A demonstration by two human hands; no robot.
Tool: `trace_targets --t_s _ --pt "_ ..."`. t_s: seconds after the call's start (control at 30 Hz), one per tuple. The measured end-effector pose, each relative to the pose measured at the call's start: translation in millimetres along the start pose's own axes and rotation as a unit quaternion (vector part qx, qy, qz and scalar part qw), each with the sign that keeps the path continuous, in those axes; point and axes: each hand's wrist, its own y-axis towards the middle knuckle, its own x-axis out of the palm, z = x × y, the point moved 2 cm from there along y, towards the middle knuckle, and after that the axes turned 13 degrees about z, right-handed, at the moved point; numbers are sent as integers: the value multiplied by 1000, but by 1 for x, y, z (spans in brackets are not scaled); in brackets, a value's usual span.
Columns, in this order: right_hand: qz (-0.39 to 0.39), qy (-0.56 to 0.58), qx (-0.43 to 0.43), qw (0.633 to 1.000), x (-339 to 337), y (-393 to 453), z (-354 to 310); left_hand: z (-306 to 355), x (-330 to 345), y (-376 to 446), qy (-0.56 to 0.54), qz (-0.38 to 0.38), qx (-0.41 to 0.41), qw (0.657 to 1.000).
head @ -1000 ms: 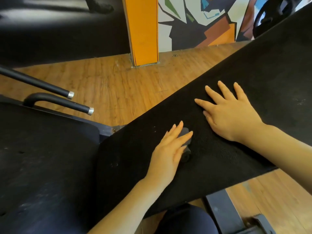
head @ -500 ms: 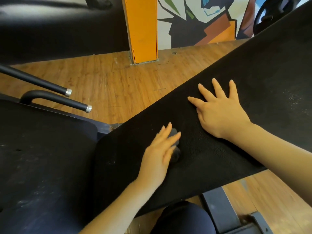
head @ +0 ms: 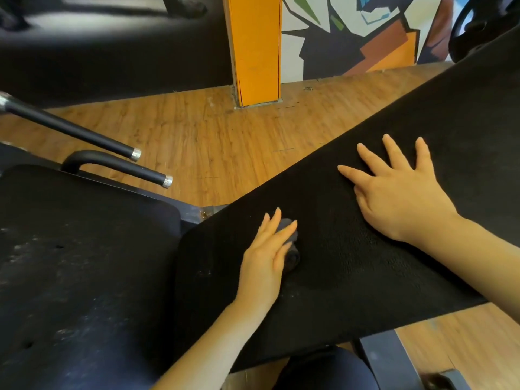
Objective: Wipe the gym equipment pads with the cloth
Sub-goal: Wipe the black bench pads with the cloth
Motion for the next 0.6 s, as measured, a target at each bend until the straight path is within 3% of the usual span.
trace_targets --t_s 0.2,0.4,0.6 --pt "9 -10 -3 1000 5 3 1 -16 22 82 20 59 -98 993" --pt "-21 -18 8 1000 1 2 -5 -4 -3 1 40 -28 -83 995" --pt "-24 36 -70 997 13 20 -60 -9 11 39 114 -33 -81 990"
